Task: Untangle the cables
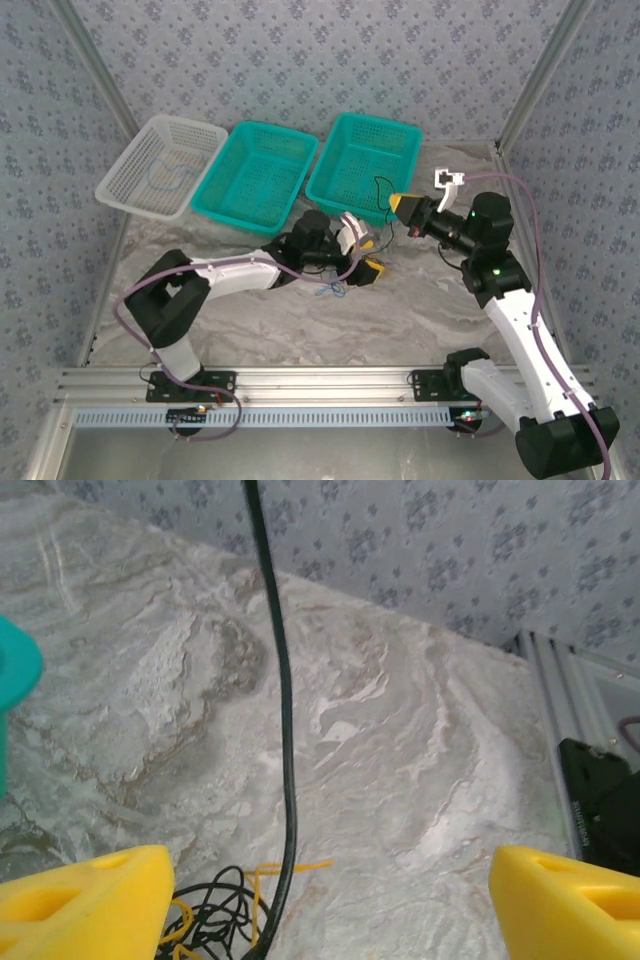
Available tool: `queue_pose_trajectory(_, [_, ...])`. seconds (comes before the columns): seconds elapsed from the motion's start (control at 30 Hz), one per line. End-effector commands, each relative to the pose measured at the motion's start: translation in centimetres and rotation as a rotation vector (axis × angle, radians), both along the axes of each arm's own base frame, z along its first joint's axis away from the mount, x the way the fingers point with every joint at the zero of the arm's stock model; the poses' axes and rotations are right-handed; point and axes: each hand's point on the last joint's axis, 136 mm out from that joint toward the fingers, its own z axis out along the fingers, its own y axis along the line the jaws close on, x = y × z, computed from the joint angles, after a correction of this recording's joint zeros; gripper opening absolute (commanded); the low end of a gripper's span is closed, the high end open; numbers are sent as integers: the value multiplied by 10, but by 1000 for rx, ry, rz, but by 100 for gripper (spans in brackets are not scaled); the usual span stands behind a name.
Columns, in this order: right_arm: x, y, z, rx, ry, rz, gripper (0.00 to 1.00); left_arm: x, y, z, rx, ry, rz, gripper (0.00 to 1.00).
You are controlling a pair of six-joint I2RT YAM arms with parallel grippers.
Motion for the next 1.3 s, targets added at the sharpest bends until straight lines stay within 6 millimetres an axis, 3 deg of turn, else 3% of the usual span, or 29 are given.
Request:
queue_pose_trajectory(0.0, [4,1,2,29,-4,-14,0,13,-9,-3,12,-34,29,71])
queue_pose_trajectory(0.1, [6,-2,-5,22,13,-34,0,16,-13,0,-7,-13,40,43])
queue_pose_trajectory(0.17, [7,-3,-10,11,26,-44,0,17,-12,6,-27,-9,56,31])
queue_pose_trajectory(0.43, [11,-5,-31,-26,92,-62,0,20,-6,13,-49,19,109,0])
queue_pose_trajectory(0.57, [12,-8,-42,-57,122,-83,0,23,-2,21,-66,30,145,0])
queue_pose_trajectory(0.8, [14,-13,-78,-140,203,-133,1,24,10,52,-108,17,190,0])
queue_pose_trajectory(0.87, [12,-10,-85,-157,203,-116,15,27,14,57,-115,23,217,0])
queue_pose_trajectory(0.93, [9,-2,-92,-177,187,-63,37,35,20,65,-130,44,261,0])
queue_pose_trajectory(1.07, [7,3,-118,-255,171,-54,55,50,31,74,-169,105,326,0])
queue_pose_trajectory(1.1, [6,4,-125,-271,165,-60,71,52,33,76,-178,116,332,0])
queue_pose_trajectory(1.13, [6,5,-130,-285,152,-61,82,52,34,78,-189,123,329,0])
queue_pose_trajectory(1.2, [3,10,-140,-299,134,-43,91,53,37,79,-201,129,338,0])
queue_pose_trajectory(1.27, [-1,16,-146,-315,101,-25,94,55,39,79,-204,140,352,0])
